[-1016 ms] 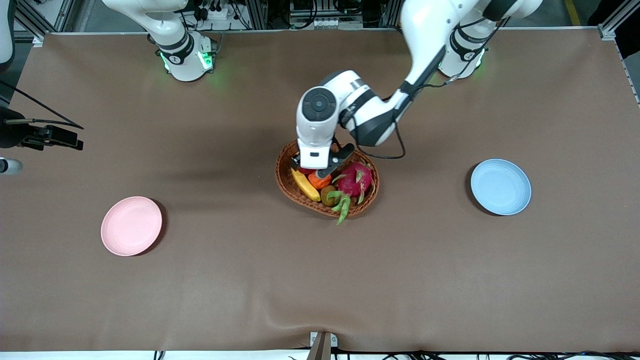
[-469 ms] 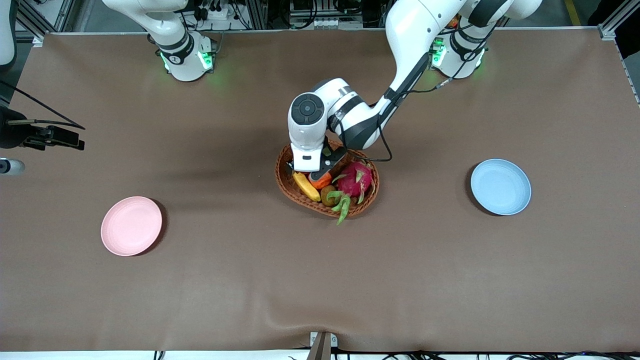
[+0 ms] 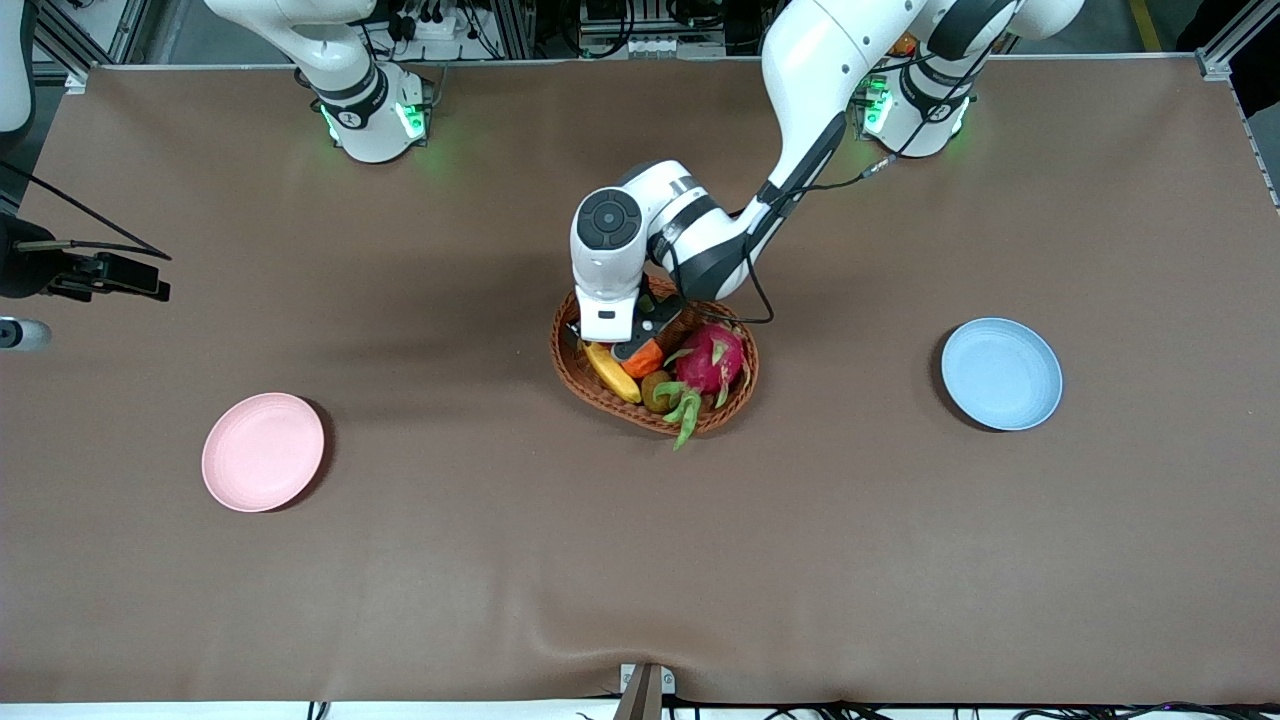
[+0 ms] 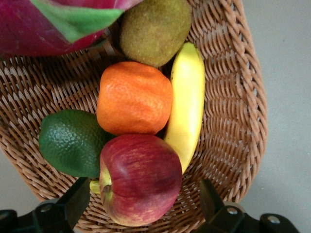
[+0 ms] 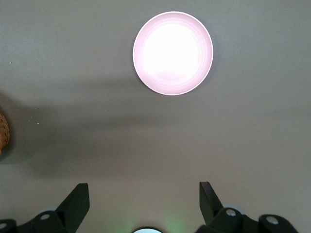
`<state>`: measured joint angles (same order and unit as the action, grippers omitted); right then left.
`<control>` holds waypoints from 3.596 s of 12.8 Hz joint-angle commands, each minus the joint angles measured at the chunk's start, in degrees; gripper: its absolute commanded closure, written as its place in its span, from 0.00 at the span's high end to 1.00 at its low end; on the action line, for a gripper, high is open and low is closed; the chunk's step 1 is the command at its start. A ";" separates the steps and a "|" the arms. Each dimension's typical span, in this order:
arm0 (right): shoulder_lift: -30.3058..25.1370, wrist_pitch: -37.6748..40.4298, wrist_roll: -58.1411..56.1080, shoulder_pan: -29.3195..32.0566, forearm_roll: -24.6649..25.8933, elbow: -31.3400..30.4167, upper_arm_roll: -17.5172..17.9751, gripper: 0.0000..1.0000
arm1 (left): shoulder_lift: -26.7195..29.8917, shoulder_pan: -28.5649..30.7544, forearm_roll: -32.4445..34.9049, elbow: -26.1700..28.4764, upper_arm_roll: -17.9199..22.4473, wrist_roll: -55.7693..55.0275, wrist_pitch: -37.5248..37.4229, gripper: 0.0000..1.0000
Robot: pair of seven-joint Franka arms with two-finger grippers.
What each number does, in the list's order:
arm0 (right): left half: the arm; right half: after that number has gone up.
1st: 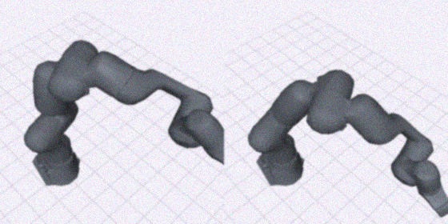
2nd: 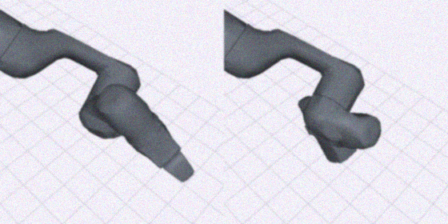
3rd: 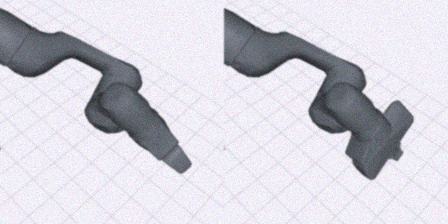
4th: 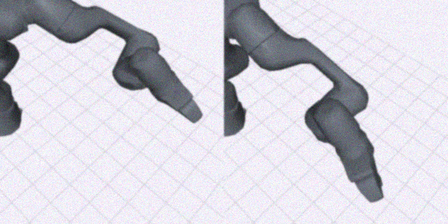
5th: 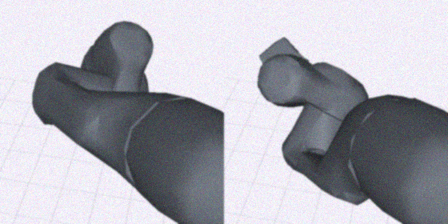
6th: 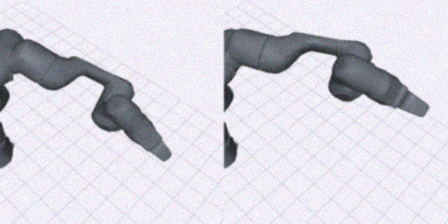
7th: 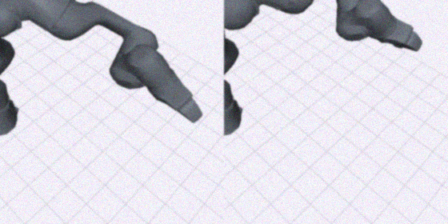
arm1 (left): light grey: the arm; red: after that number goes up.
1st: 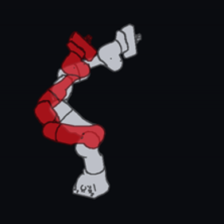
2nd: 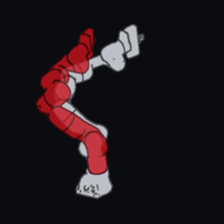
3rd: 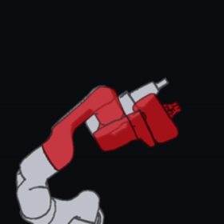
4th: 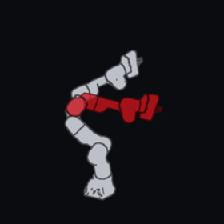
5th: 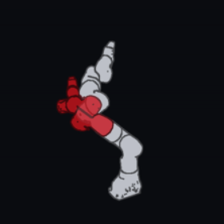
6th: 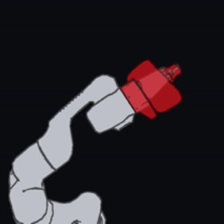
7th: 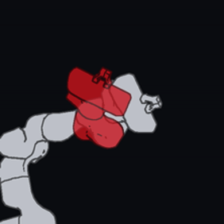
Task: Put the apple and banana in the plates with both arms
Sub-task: 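Lower the left gripper and close it on the red apple, then carry the apple to the blue plate while the right gripper reaches out, then lower the apple onto the blue plate while the right gripper reaches the banana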
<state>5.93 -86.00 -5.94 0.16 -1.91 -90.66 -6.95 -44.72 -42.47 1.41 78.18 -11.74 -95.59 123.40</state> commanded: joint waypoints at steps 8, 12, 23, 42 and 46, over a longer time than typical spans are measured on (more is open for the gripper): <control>-0.48 -0.66 -0.48 0.02 -0.46 -0.65 -0.08 1.00 | -0.11 -1.13 2.90 -1.18 0.66 -3.99 -0.88 0.00; -0.48 -0.57 -0.48 -0.16 -0.46 -0.65 -0.08 1.00 | 6.47 -0.17 2.90 -1.62 1.54 -3.38 -7.19 0.00; 2.94 -4.60 0.05 -5.95 -4.23 -1.80 -0.08 1.00 | 25.21 20.91 3.88 -1.18 0.84 42.81 -27.33 0.00; 18.41 -24.90 12.77 -32.40 -13.64 -1.88 -0.08 1.00 | 27.76 57.57 0.43 22.43 0.93 94.07 -16.92 0.00; 21.66 -30.00 18.40 -37.50 -13.64 -2.23 -0.08 1.00 | 24.17 63.28 -0.79 26.94 0.67 102.86 -9.24 0.00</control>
<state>26.20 -114.25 9.74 -35.36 -14.40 -92.91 -6.31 -19.90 18.12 2.15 103.62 -10.30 3.33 111.88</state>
